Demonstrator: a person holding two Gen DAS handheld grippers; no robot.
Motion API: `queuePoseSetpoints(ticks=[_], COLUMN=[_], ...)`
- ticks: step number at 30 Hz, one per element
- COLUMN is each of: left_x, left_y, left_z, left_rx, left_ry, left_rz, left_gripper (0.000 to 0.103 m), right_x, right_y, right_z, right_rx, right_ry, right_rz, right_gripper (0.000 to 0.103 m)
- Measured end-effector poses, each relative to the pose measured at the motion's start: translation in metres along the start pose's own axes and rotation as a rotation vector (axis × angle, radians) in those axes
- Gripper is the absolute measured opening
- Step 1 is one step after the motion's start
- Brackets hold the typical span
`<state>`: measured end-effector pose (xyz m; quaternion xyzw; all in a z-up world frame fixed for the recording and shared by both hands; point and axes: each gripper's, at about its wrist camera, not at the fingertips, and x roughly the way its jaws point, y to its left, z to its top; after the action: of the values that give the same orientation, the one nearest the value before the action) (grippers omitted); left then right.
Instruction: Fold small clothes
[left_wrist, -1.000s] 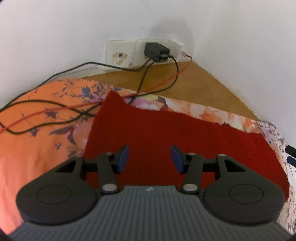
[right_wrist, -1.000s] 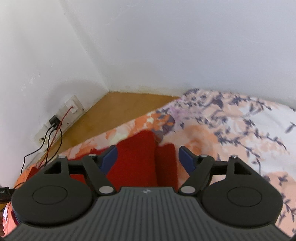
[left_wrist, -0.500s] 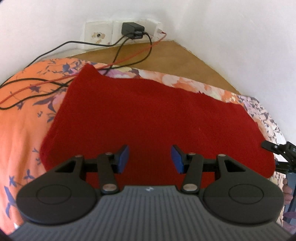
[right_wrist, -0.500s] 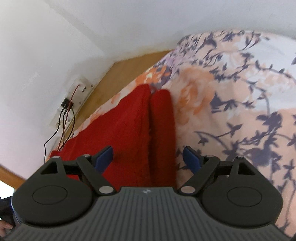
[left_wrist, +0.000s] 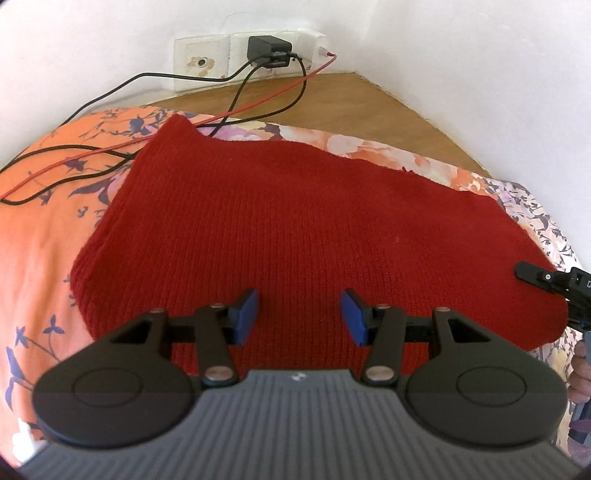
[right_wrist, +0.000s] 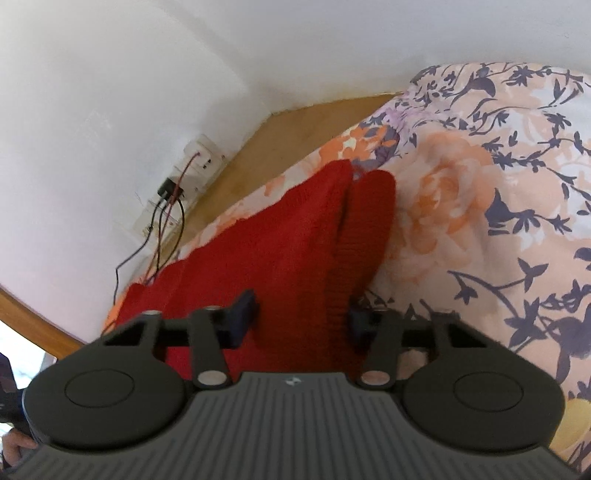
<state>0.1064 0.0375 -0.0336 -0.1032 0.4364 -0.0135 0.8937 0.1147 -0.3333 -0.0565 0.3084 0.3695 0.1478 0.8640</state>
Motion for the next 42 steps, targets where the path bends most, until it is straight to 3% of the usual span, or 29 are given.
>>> queuePoseSetpoints(ticks=[5,7,9,16,24,31,42], left_x=[0.004,0.005,0.005,0.006,0.008,-0.004,-0.029], left_y=[-0.003,-0.005,-0.006,-0.010,-0.013,-0.003,0.038], left_z=[0.000,0.000,-0.001,-0.003,-0.004,-0.002,0.006], left_rx=[0.004,0.006,0.005,0.012,0.018,-0.009,-0.004], left_ry=[0.003,0.004,0.004,-0.001,-0.008,-0.010,-0.033], left_rz=[0.025,0.034,0.039,0.064,0.084,0.048,0.030], left_gripper=[0.052,0.053,0.054,0.055,0.056,0.056,0.056], right_x=[-0.002,0.000,0.001,0.006,0.002,-0.013,-0.027], right_y=[-0.013,-0.019,-0.024,-0.035,-0.041,-0.009,0.072], right_z=[-0.001,-0.002,-0.003,-0.005,-0.009,-0.002,0.007], right_rx=[0.029,0.061,0.088,0.109,0.146,0.128,0.059], right_ry=[-0.004,-0.003,0.001,0.004,-0.047,-0.109,-0.164], right_rz=[0.032,0.032,0.034,0.096,0.161,0.182,0.174], right_gripper=[0.040,0.043,0.058,0.061,0.032,0.030,0.029])
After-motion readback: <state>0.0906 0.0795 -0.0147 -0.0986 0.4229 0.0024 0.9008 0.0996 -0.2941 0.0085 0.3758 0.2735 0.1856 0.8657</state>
